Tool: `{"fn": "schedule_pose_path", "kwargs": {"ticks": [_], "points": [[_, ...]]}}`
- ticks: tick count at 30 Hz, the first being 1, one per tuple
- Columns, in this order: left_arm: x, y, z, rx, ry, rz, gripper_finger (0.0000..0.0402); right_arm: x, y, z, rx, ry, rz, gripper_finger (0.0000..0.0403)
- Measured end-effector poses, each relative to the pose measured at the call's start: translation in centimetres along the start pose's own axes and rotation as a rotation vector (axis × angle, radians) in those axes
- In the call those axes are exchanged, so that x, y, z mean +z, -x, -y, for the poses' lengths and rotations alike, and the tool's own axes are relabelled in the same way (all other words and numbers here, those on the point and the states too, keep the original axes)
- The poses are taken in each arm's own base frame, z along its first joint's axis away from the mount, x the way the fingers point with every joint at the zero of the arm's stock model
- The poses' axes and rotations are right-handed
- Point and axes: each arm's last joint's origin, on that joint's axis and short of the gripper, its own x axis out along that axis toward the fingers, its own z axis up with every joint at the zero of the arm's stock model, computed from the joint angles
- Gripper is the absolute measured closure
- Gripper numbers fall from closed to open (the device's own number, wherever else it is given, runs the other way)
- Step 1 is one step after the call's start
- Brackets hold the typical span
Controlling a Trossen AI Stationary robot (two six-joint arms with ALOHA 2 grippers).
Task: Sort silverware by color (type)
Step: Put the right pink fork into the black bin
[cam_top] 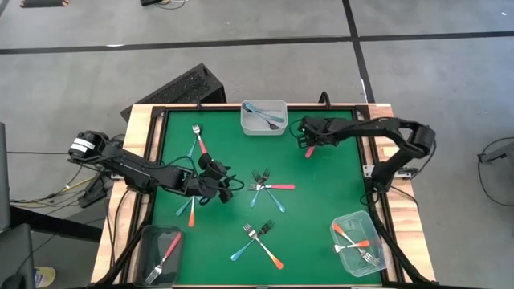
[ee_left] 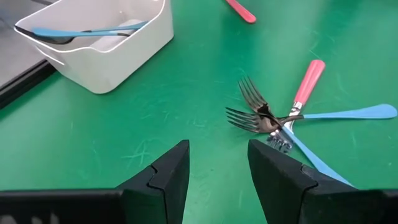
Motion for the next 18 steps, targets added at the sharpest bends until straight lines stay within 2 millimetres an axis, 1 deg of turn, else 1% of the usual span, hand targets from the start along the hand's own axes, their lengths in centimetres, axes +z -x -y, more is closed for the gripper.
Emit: {"fn": "schedule_pose_path", "kwargs": {"ticks": [4,10,14,18], "points": [[-0.1,0.0,-0.1,0.007,-0.02,-0.013,0.025,-0.5,-1.5,-0.3,-0.042,-0.002,-0.041,0.0218],[-0.3,0.0,-0.2,0.016,-0.037,-0.027,0.025,-1.0,-2.7,-0.6,-0.075,0.001,-0.078,0.0233],[-0.3,0.0,-0.2,0.015,-0.036,-0.026,0.025,-1.3,-2.6,-1.1,-0.044,0.076,-0.075,0.0255],[-0.3,0.0,-0.2,0.015,-0.024,-0.026,0.025,-1.8,-1.3,-1.7,0.007,0.132,-0.055,0.0305]]}}
